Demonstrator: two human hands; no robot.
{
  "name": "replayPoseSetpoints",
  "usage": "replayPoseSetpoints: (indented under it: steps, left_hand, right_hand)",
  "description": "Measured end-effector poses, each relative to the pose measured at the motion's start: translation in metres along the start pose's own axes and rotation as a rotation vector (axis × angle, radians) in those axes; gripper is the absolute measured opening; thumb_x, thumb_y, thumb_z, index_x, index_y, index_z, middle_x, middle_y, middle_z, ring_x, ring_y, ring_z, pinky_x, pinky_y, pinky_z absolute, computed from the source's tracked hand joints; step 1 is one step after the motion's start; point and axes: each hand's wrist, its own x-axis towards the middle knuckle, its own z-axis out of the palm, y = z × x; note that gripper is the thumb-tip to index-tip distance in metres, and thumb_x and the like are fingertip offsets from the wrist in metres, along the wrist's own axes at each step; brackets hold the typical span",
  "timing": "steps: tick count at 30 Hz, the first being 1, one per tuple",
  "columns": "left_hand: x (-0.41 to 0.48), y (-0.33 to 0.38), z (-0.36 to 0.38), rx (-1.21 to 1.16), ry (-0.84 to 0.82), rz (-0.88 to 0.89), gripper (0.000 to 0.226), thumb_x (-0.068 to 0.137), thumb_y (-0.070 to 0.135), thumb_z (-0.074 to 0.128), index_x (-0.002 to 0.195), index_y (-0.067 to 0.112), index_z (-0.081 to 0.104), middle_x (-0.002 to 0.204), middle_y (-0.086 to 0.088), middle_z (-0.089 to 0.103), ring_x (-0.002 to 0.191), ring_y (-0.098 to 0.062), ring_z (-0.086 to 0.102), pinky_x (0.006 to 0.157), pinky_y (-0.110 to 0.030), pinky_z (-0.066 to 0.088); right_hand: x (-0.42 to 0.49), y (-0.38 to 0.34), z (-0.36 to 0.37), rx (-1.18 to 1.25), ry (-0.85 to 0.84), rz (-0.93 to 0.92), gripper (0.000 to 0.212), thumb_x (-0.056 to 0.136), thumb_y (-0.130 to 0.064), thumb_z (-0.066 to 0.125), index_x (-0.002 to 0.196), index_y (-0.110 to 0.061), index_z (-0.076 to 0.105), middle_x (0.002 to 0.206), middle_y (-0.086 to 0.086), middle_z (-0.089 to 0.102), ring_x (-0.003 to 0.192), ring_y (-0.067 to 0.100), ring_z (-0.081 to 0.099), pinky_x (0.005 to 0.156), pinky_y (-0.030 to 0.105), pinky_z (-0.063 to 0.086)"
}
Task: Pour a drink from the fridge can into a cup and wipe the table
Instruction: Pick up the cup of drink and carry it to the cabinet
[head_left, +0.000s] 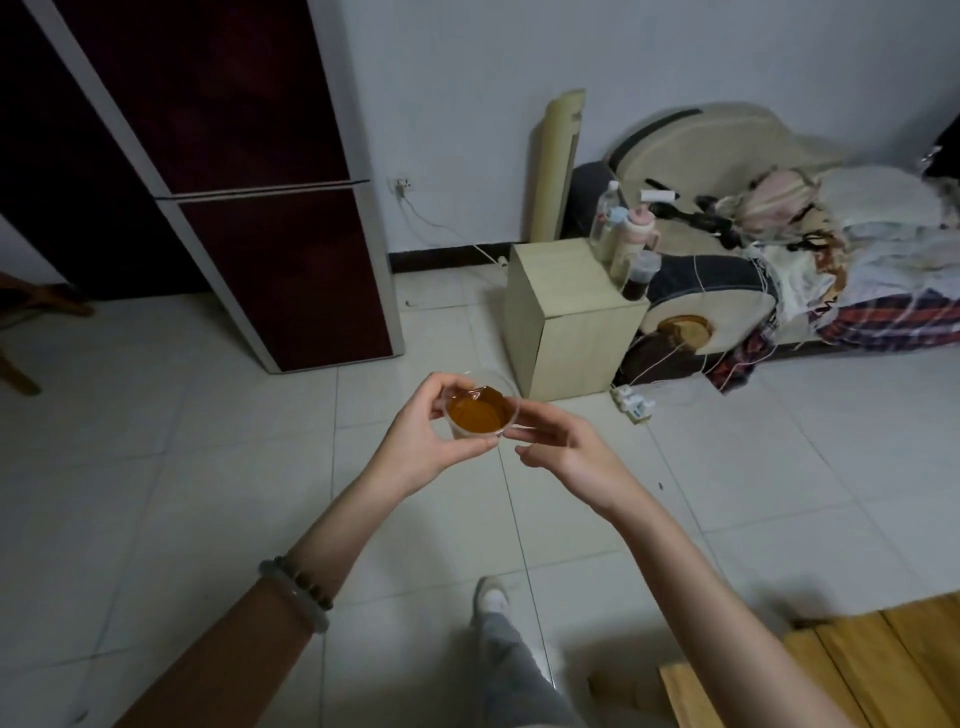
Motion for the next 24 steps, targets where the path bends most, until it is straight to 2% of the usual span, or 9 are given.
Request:
replayPoseSetpoints:
  steps: [3, 7, 11, 21, 24]
  left_hand:
    - [0.042, -0.014, -0.017, 0.007, 0.026, -0.014, 0.056, 0.063, 0.021, 0.086, 0.108, 0.028, 0.053, 0.112, 0.014, 0.061, 0.107, 0.000, 0.055, 0.091, -0.009, 0.036]
    - [0.103, -0.024, -0.037, 0.003, 0.064, -0.020, 0.055, 0.064, 0.018, 0.085, 0.109, 0.024, 0.054, 0.111, 0.011, 0.062, 0.105, 0.001, 0.056, 0.088, -0.009, 0.039]
    - [0.166, -0.031, -0.054, -0.016, 0.100, -0.029, 0.056, 0.064, 0.015, 0.085, 0.109, 0.027, 0.053, 0.111, 0.009, 0.061, 0.105, -0.006, 0.057, 0.087, -0.020, 0.045]
    - [0.301, -0.057, -0.103, 0.029, 0.107, 0.029, 0.056, 0.064, 0.016, 0.085, 0.110, 0.022, 0.053, 0.104, 0.009, 0.060, 0.096, 0.000, 0.058, 0.081, -0.015, 0.048]
    - [0.347, -0.068, -0.121, 0.030, 0.087, 0.026, 0.056, 0.063, 0.016, 0.085, 0.107, 0.028, 0.053, 0.104, 0.011, 0.062, 0.096, -0.001, 0.059, 0.079, -0.014, 0.048]
  right_hand:
    - [0.053, -0.006, -0.004, -0.001, -0.040, -0.004, 0.059, 0.079, 0.020, 0.042, 0.113, -0.027, 0.056, 0.116, -0.001, 0.061, 0.109, 0.011, 0.059, 0.077, 0.015, 0.048]
    - [0.123, -0.019, -0.016, 0.001, -0.080, -0.002, 0.057, 0.080, 0.020, 0.042, 0.120, -0.019, 0.054, 0.121, 0.002, 0.060, 0.109, 0.009, 0.059, 0.076, 0.014, 0.048]
    - [0.192, -0.032, -0.031, 0.009, -0.116, -0.002, 0.057, 0.080, 0.016, 0.044, 0.117, -0.025, 0.056, 0.121, 0.000, 0.061, 0.111, 0.010, 0.059, 0.077, 0.015, 0.046]
    - [0.341, -0.059, -0.046, -0.009, -0.118, 0.014, 0.058, 0.081, 0.021, 0.040, 0.118, -0.022, 0.055, 0.118, 0.002, 0.061, 0.106, 0.008, 0.059, 0.076, 0.014, 0.046]
    - [0.386, -0.065, -0.048, -0.001, -0.086, 0.020, 0.057, 0.081, 0.021, 0.040, 0.122, -0.016, 0.054, 0.120, 0.005, 0.061, 0.107, 0.007, 0.059, 0.079, 0.015, 0.048]
